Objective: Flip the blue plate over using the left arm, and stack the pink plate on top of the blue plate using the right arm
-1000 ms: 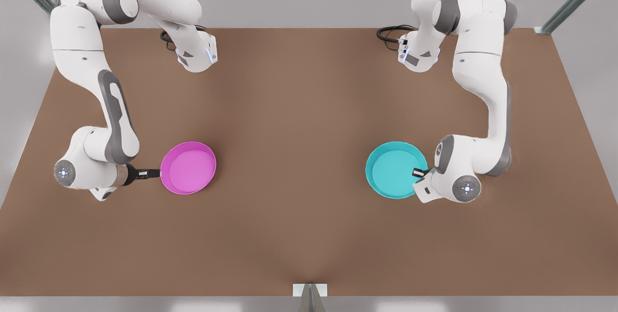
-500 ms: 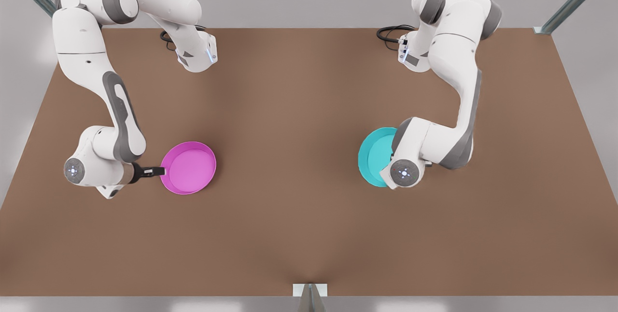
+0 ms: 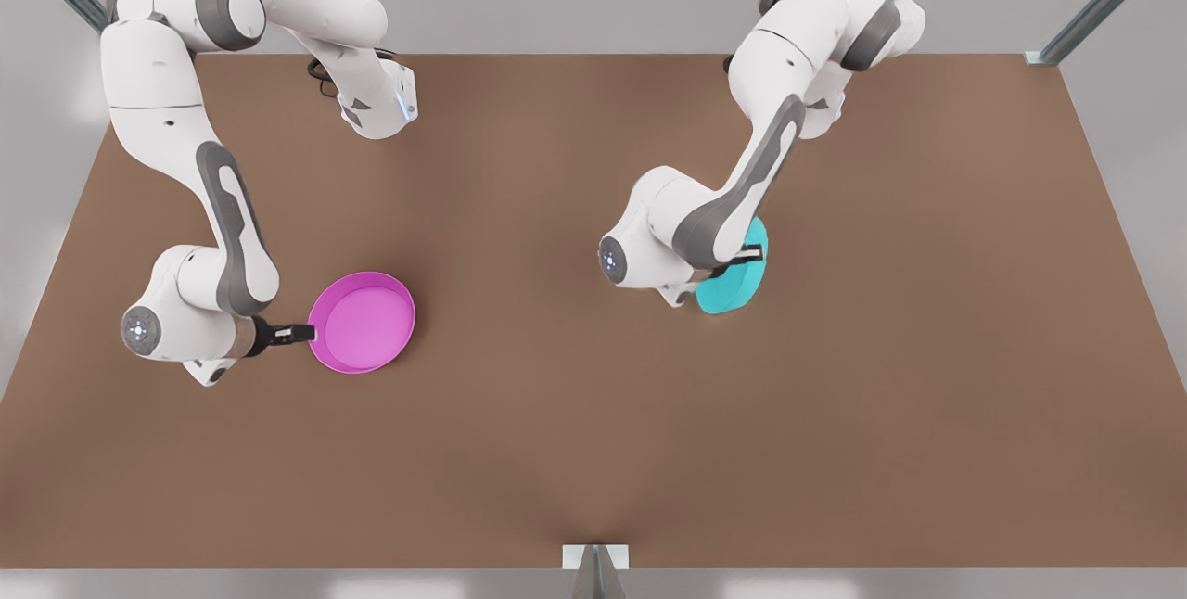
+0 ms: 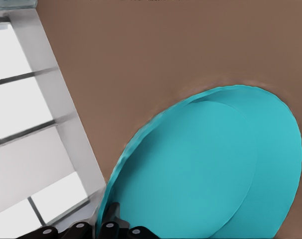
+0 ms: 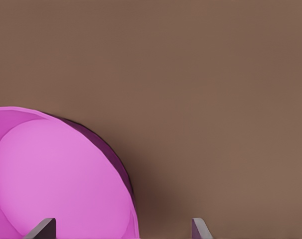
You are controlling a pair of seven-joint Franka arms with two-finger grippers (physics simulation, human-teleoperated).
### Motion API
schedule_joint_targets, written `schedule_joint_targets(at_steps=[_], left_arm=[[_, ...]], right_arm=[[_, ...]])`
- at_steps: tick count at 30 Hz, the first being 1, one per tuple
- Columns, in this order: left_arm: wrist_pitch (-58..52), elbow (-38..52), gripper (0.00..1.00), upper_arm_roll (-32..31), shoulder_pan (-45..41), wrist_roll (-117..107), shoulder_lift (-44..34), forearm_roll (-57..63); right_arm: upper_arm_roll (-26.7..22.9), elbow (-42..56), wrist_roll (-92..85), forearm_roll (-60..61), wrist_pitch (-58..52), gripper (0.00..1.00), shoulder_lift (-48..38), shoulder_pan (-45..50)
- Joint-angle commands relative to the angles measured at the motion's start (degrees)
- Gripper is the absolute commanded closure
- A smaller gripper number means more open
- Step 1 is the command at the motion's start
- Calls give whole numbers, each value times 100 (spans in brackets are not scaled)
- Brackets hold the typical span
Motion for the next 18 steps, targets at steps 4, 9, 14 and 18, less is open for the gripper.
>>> schedule_joint_targets(at_steps=[4, 9, 14, 18], left_arm=[[-257, 43, 79, 2, -421, -327, 202, 586], [-635, 192, 79, 2, -904, -837, 606, 1095], [-960, 201, 79, 2, -1344, -1268, 1036, 1649], [-1311, 394, 79, 11, -1652, -1268, 1362, 2080]], right_arm=[[0, 6, -1, 5, 0, 0, 9, 4], [0, 6, -1, 5, -9, 0, 9, 21], [0, 6, -10, 5, -9, 0, 9, 13], [0, 15, -18, 14, 0, 0, 9, 30]])
